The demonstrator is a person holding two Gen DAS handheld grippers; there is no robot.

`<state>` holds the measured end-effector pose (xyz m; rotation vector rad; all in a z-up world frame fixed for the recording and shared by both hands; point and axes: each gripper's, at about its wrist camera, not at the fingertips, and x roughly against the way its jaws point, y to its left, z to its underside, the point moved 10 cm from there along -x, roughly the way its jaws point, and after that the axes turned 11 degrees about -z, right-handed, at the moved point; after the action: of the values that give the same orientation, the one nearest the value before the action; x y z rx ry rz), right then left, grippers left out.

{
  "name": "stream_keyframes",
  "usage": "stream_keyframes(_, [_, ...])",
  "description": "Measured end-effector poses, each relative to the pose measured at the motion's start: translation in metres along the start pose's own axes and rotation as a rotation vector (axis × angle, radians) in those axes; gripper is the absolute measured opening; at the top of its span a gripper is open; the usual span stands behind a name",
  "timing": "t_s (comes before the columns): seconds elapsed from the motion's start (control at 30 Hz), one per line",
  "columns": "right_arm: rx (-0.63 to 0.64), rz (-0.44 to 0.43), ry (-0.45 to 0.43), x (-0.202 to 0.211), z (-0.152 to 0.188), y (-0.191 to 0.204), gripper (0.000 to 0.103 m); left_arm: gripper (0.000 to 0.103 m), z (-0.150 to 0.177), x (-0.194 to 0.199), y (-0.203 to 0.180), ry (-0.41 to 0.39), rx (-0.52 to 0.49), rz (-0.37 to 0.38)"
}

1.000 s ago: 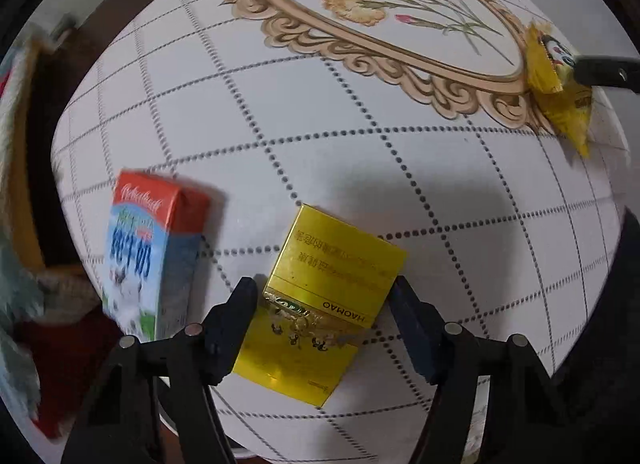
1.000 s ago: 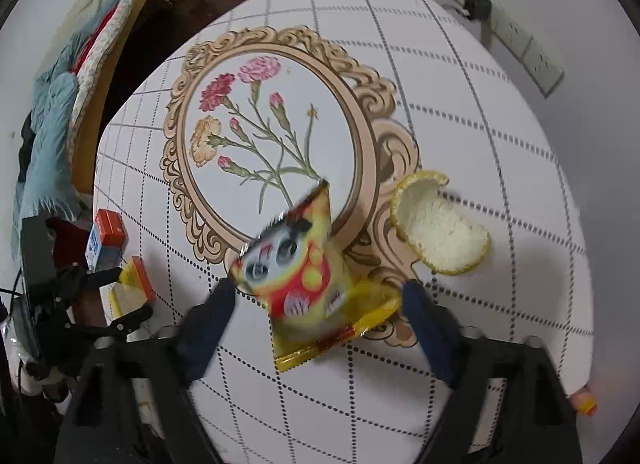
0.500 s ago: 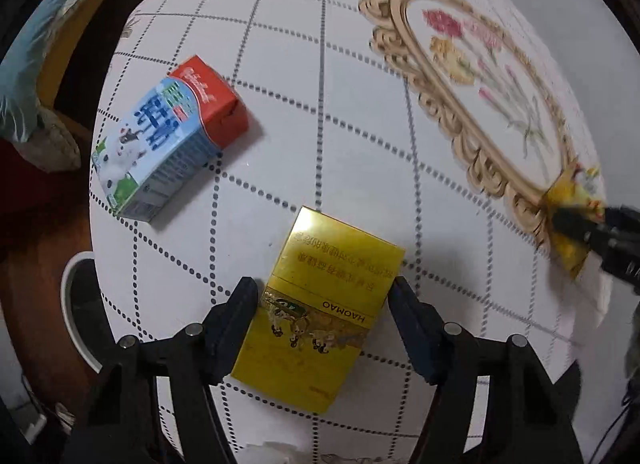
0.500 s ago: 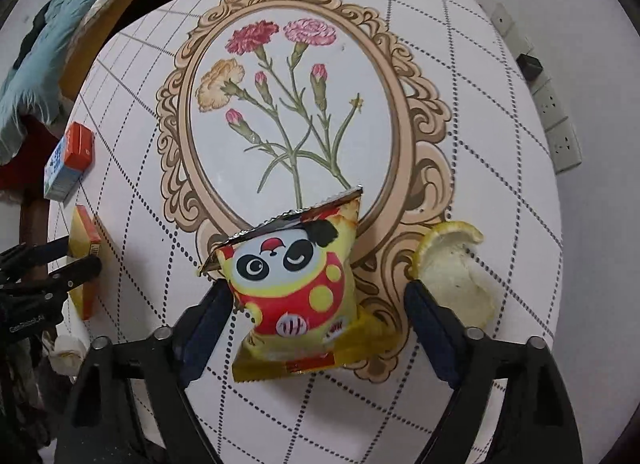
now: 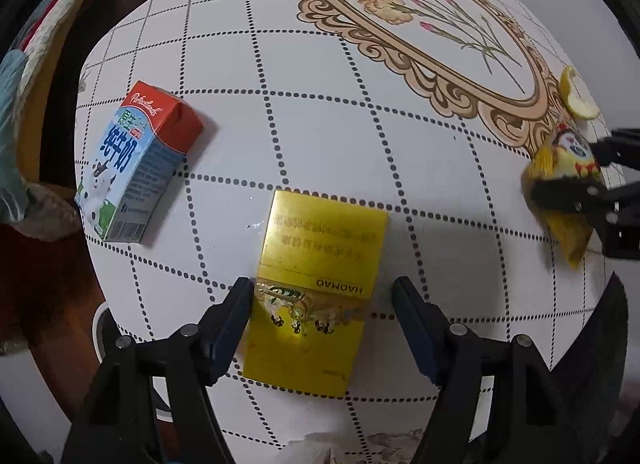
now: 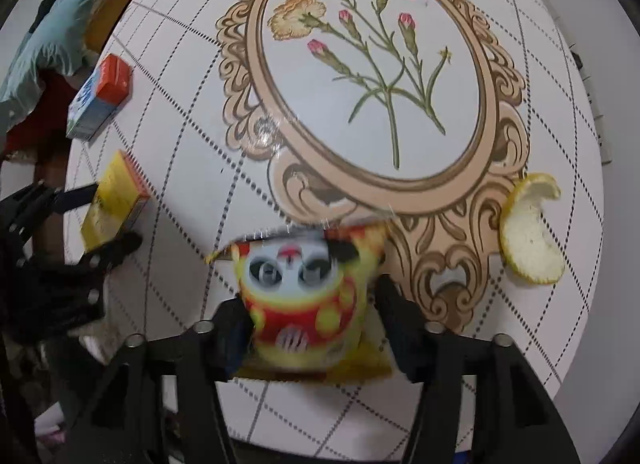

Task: Collect trash
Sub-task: 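Lift the yellow pack and the chip bag off the table toward the bin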

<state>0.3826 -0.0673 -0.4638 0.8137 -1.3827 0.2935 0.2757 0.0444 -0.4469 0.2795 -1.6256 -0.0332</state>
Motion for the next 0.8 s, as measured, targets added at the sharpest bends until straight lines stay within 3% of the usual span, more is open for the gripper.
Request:
stream_keyframes(0.03, [0.001,0.001,-0.017,0.001,-0.002,0.0,0.063,0.069,0.001,0.0,-0.002,-0.008,0.0,0.0])
stream_keyframes(0.1, [0.019,0.012,-0.036,0.001,-0.002,0.003,0.056,0.055,0.006,-0.002,-0.003,-0.018,0.012,0.002])
stream_keyframes(0.17, [0.021,0.027,-0.053,0.002,-0.002,0.005,0.047,0.055,0.017,0.003,0.006,-0.032,0.022,-0.017])
stream_keyframes(0.43, [-0.009,-0.006,-0.139,0.027,0.001,0.026,0.044,0.055,0.025,0.06,0.024,-0.179,0.155,-0.084])
stream_keyframes(0.57, [0.02,-0.016,-0.205,0.057,0.003,0.053,0.044,0.055,0.028,0.105,0.065,-0.277,0.24,-0.102])
stream_keyframes(0.8, [0.089,-0.062,-0.312,0.101,-0.013,0.142,0.043,0.055,0.039,0.168,0.151,-0.393,0.387,-0.145])
